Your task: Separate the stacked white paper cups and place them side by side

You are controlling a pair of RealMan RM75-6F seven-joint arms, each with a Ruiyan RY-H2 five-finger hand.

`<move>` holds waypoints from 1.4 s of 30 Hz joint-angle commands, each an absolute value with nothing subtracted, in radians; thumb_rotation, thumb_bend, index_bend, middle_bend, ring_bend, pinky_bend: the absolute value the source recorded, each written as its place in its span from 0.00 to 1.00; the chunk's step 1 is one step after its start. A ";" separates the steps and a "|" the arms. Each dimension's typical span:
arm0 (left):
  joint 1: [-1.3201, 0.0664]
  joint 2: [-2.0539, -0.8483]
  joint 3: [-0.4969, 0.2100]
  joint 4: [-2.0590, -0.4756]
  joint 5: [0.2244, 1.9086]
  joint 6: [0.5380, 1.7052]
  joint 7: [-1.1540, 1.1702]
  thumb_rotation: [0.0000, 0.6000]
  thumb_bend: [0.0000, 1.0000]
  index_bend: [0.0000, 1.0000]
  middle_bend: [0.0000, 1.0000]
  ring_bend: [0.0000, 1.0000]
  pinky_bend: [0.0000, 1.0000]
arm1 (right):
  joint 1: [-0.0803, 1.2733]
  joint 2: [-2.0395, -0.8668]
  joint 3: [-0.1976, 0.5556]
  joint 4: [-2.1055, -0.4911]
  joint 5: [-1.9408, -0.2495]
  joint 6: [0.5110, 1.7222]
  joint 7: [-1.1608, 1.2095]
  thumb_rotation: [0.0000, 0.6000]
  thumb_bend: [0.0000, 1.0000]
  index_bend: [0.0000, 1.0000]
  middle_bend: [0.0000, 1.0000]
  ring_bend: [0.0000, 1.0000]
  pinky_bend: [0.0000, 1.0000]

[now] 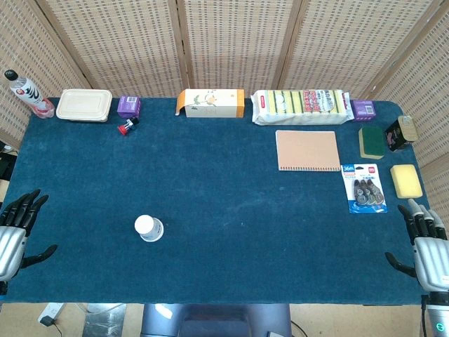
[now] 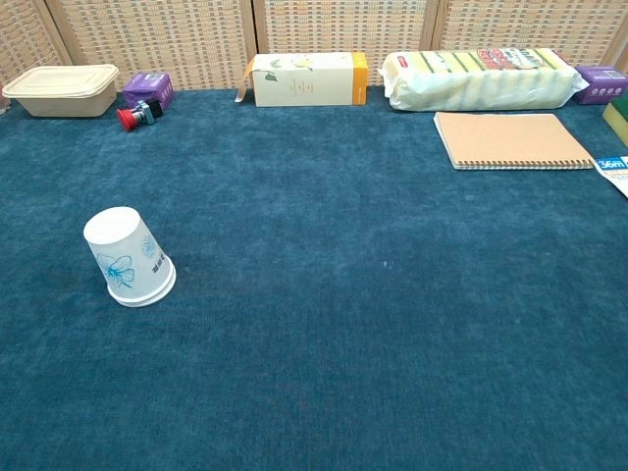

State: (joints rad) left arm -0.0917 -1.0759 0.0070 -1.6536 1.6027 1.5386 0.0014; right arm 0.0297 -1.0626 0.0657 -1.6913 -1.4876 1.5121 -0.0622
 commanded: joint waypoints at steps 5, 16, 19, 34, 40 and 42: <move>-0.100 -1.082 0.012 -1.661 1.617 1.521 0.019 1.00 0.14 0.00 0.00 0.00 0.09 | 0.028 -1.056 0.062 -1.695 -1.486 1.509 -0.061 1.00 0.21 0.02 0.00 0.00 0.00; -0.281 -1.064 -0.040 -1.829 1.599 1.261 0.149 1.00 0.14 0.00 0.00 0.00 0.09 | 0.021 -1.032 0.067 -1.707 -1.492 1.526 -0.022 1.00 0.18 0.02 0.00 0.00 0.00; -0.327 -1.064 -0.057 -1.888 1.526 1.171 0.240 1.00 0.14 0.00 0.00 0.00 0.09 | 0.022 -1.029 0.069 -1.703 -1.486 1.519 -0.009 1.00 0.18 0.02 0.00 0.00 0.00; -0.510 -1.182 -0.110 -1.977 1.130 0.986 0.572 1.00 0.15 0.01 0.00 0.00 0.09 | 0.018 -1.002 0.078 -1.696 -1.477 1.521 0.081 1.00 0.18 0.02 0.00 0.00 0.00; -0.550 -1.220 -0.103 -1.976 1.048 1.005 0.645 1.00 0.15 0.14 0.00 0.00 0.09 | 0.021 -0.996 0.079 -1.695 -1.476 1.514 0.101 1.00 0.18 0.02 0.00 0.00 0.00; -0.557 -1.230 -0.099 -1.973 1.033 1.013 0.660 1.00 0.16 0.18 0.00 0.00 0.09 | 0.021 -0.993 0.079 -1.695 -1.476 1.513 0.107 1.00 0.18 0.02 0.00 0.00 0.00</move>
State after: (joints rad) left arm -0.5500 -1.2215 -0.1024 -1.9747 1.0421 1.0068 0.6514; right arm 0.0206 -0.9939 0.0787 -1.6954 -1.4762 1.5133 0.1063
